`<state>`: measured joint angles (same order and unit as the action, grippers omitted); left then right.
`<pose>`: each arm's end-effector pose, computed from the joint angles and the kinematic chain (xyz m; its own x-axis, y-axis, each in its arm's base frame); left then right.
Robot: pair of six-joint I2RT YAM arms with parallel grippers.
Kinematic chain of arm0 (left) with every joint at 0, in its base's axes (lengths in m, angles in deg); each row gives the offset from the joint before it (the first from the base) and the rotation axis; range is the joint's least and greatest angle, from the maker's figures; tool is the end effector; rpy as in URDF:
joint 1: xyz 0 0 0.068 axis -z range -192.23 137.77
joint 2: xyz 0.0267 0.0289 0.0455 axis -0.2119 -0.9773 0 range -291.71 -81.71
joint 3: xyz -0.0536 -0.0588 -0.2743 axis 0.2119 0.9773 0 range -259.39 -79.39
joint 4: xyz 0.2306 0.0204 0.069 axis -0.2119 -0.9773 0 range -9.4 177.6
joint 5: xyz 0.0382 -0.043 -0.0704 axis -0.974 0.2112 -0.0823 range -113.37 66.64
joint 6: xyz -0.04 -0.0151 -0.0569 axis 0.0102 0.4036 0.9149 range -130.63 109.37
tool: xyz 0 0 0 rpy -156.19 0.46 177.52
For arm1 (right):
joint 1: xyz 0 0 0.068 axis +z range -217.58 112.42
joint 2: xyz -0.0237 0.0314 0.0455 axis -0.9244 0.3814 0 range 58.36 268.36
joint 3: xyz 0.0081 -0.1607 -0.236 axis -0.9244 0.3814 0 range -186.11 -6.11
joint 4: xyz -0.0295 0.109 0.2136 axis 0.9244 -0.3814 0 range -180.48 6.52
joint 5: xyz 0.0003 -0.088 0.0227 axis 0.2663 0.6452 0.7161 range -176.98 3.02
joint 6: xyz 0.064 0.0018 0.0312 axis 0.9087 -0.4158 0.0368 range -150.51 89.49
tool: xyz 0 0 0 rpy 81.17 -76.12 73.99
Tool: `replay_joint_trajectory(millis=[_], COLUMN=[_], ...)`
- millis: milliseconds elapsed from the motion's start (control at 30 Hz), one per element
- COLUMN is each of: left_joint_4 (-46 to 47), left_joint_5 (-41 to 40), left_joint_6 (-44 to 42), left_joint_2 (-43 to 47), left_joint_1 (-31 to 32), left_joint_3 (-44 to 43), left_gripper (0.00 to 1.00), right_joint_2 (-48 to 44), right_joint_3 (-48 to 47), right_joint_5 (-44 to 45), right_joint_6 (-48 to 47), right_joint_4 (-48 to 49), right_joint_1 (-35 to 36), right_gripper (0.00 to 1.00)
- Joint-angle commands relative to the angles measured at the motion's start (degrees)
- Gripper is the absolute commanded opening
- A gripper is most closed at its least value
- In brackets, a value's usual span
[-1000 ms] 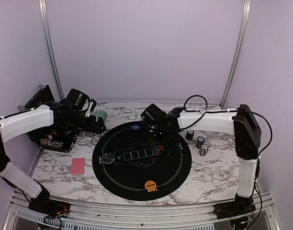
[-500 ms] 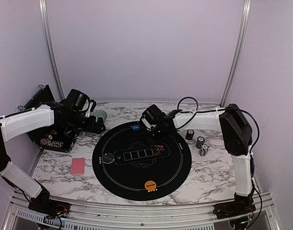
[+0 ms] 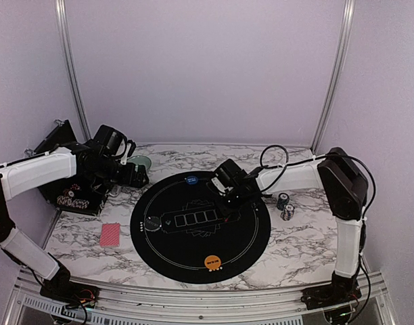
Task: Distribute texas hold em gaming equipment
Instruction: Move the all-in button to the poker table mat.
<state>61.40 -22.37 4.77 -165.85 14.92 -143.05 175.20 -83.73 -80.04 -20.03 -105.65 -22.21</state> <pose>0.2781 -0.1438 0.2708 -0.7481 0.0852 -0.6581 0.2782 0.9406 -0.1944 0.2997 0.2937 0.1498 -0.7275 -0.4801 -0.4901 -0.5426 0.8398 -0.0173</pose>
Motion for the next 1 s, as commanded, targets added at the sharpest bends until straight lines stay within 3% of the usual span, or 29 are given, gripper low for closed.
replay_joint_trajectory(millis=[0,500,767,967], left_joint_4=[-1.5,-3.7,-3.7,-3.4], left_joint_5=[-0.7,0.5,2.1,2.1], left_joint_6=[-0.5,-1.2,-0.3,-0.6], left_joint_2=[-1.1,-6.2,-9.5,-9.5], left_joint_1=[-0.3,-0.3,-0.3,-0.3], left_joint_3=[-2.9,-10.6,-14.7,-15.2], left_gripper=[0.99,0.99,0.99,0.99], right_joint_2=[-5.2,-13.6,-16.1,-16.0], right_joint_3=[5.7,15.9,13.0,5.4], right_joint_5=[-0.2,-0.1,2.4,3.9], right_joint_6=[2.6,8.3,8.4,7.6], right_joint_4=[0.3,-0.6,-4.9,-9.0], right_joint_1=[-0.3,3.0,3.1,0.6], right_gripper=[0.43,0.41,0.42,0.45])
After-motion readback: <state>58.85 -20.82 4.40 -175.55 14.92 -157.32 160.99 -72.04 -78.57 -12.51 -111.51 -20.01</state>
